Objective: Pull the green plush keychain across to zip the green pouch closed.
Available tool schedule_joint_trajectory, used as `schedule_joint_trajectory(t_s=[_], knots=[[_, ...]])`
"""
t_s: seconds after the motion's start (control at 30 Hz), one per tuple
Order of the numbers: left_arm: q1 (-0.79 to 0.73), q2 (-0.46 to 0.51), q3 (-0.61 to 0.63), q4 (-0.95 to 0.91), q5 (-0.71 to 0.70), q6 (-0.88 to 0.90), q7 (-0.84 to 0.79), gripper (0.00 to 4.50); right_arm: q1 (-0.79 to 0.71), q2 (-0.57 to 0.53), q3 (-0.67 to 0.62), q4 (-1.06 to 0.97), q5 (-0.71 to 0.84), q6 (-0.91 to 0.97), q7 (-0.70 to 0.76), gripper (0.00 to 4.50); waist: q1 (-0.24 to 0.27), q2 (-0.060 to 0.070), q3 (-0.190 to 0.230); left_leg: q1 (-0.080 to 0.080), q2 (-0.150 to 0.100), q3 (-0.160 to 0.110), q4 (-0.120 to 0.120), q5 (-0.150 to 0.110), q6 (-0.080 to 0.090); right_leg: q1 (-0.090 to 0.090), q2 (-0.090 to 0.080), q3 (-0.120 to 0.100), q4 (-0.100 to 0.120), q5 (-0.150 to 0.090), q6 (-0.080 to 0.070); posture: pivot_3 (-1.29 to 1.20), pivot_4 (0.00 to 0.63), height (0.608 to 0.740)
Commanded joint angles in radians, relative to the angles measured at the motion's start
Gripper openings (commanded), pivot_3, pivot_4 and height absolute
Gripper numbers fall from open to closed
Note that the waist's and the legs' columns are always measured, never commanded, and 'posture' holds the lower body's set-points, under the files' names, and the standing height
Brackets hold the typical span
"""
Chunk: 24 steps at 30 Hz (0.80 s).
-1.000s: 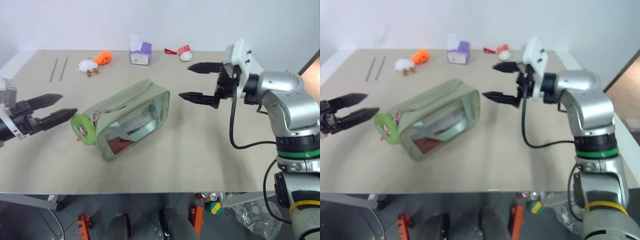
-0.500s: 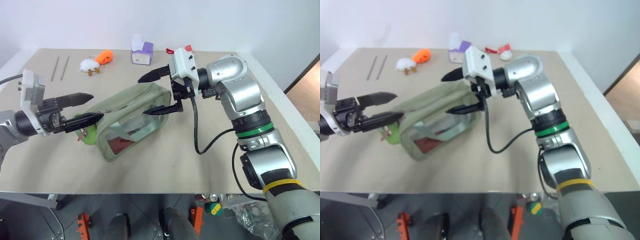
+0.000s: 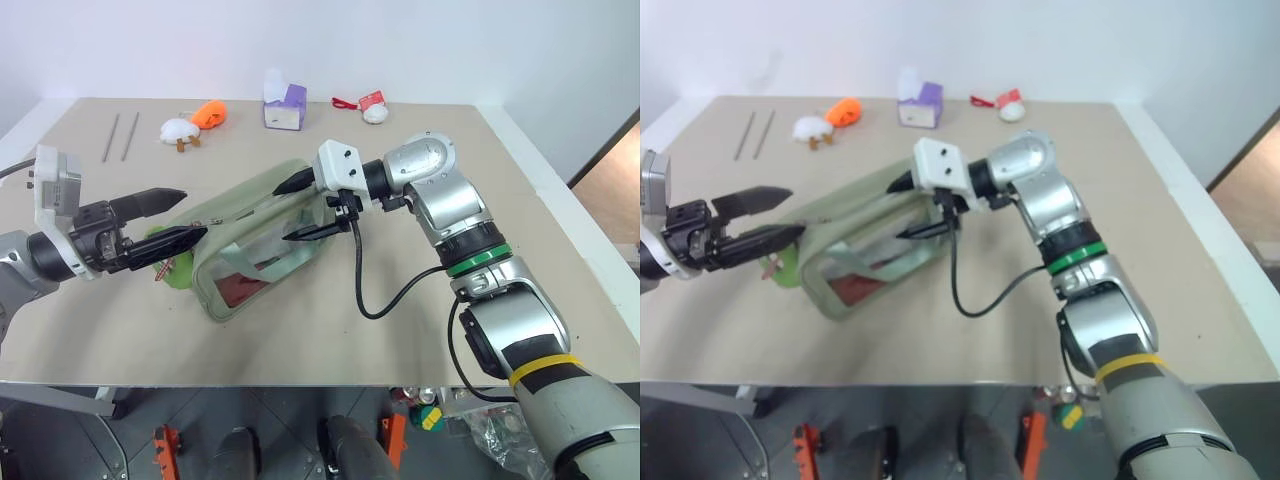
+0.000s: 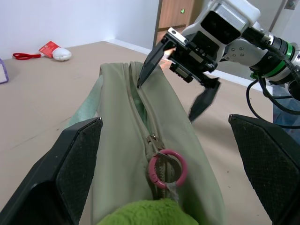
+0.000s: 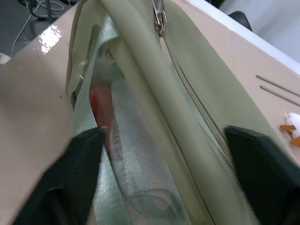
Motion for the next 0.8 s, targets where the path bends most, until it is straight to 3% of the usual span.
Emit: schedule_joint_trajectory(t_s=[0.03,0.2,0.27,0.5,0.63,0.8], knots=[[0.000,-0.003,0.031,-0.026,-0.012,-0.014,0.005,4.50,-0.033,-0.001,-0.011,0.018,-0.018,-0.043,0.004,2.17,0.000,0.000,0.000,0.000,0.000,0.000,0.000,0.000,0.000,0.000,0.000,0.000,0.000,0.000,0.000,0.00,0.150,0.740],[0.009,-0.015,0.037,-0.032,-0.017,-0.017,0.016,4.50,-0.037,-0.002,-0.012,0.041,-0.032,-0.062,0.020,0.43,0.000,0.000,0.000,0.000,0.000,0.000,0.000,0.000,0.000,0.000,0.000,0.000,0.000,0.000,0.000,0.00,0.150,0.740],[0.016,-0.020,0.040,-0.038,-0.019,-0.018,0.021,4.50,-0.037,-0.005,-0.013,0.044,-0.035,-0.068,0.029,0.04,0.000,0.000,0.000,0.000,0.000,0.000,0.000,0.000,0.000,0.000,0.000,0.000,0.000,0.000,0.000,0.00,0.150,0.740],[0.022,-0.038,0.038,-0.046,-0.023,-0.021,0.034,4.50,-0.039,-0.034,-0.017,0.036,-0.052,-0.071,0.043,0.04,0.000,0.000,0.000,0.000,0.000,0.000,0.002,0.000,0.000,0.001,0.000,-0.001,0.000,0.000,-0.001,0.00,0.150,0.740],[0.013,-0.049,0.040,-0.042,-0.029,-0.024,0.043,4.50,-0.057,-0.108,0.015,0.003,-0.188,-0.073,-0.061,0.04,0.003,0.000,0.000,0.000,0.000,0.000,0.003,0.000,0.000,0.001,0.000,-0.001,0.000,0.001,0.000,0.00,0.150,0.740],[0.002,-0.072,0.028,-0.048,-0.038,-0.031,0.056,4.50,-0.026,-0.196,-0.009,-0.271,-0.192,0.185,-0.053,0.04,0.027,0.001,0.000,-0.002,-0.002,-0.001,0.005,0.001,-0.001,0.001,-0.002,-0.001,0.000,0.001,0.000,0.00,0.150,0.740]])
